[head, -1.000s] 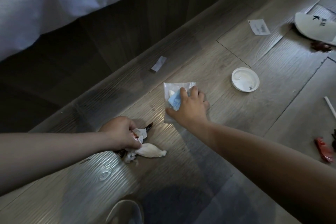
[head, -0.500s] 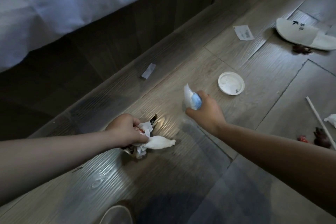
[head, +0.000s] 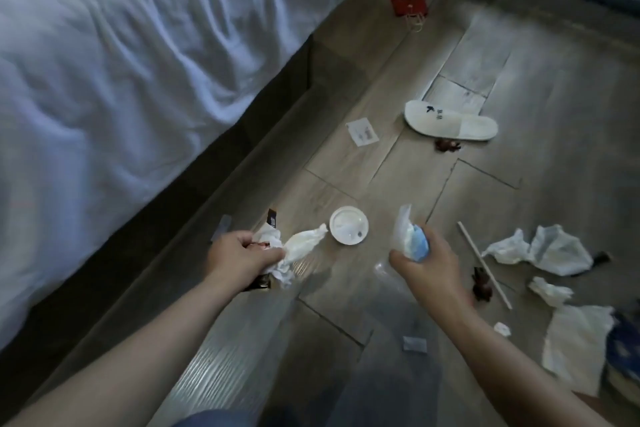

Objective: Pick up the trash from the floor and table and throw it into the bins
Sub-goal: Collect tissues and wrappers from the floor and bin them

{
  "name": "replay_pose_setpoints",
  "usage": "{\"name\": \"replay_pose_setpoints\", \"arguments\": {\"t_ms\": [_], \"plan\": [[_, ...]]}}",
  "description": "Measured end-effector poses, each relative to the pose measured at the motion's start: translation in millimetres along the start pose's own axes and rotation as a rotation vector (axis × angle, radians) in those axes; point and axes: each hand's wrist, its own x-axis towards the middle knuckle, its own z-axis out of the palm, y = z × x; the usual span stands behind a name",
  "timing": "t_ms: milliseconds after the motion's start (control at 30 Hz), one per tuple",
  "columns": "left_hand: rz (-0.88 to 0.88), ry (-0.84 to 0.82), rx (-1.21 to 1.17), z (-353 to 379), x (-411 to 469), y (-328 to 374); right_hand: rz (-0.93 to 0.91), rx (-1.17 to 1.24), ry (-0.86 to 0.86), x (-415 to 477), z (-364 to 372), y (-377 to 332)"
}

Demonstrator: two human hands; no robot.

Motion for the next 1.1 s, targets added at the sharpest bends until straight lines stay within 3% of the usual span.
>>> {"name": "replay_pose_setpoints", "arguments": {"t_ms": [267,633,867,1100], "plan": [[-0.065,-0.083,-0.238,-90.9,-150.4,175.1,0.097,0.044,0.102,-90.4,-143.4,-156.2],[0.226,-0.036,-0.346,-219.5,-370.9,463.4,-0.084,0.179,0.269,-220.1,-407.3,-408.8],[0.524,-0.135,-0.500,-240.1,-504.3,589.0,-0.244,0.170,0.515,-303.4,-535.5,-479.5],[0.700,-0.361,-0.550,-242.4,-561.3,666.3,-0.302,0.214,0.766,-357.2,-603.5,-515.2]]}}
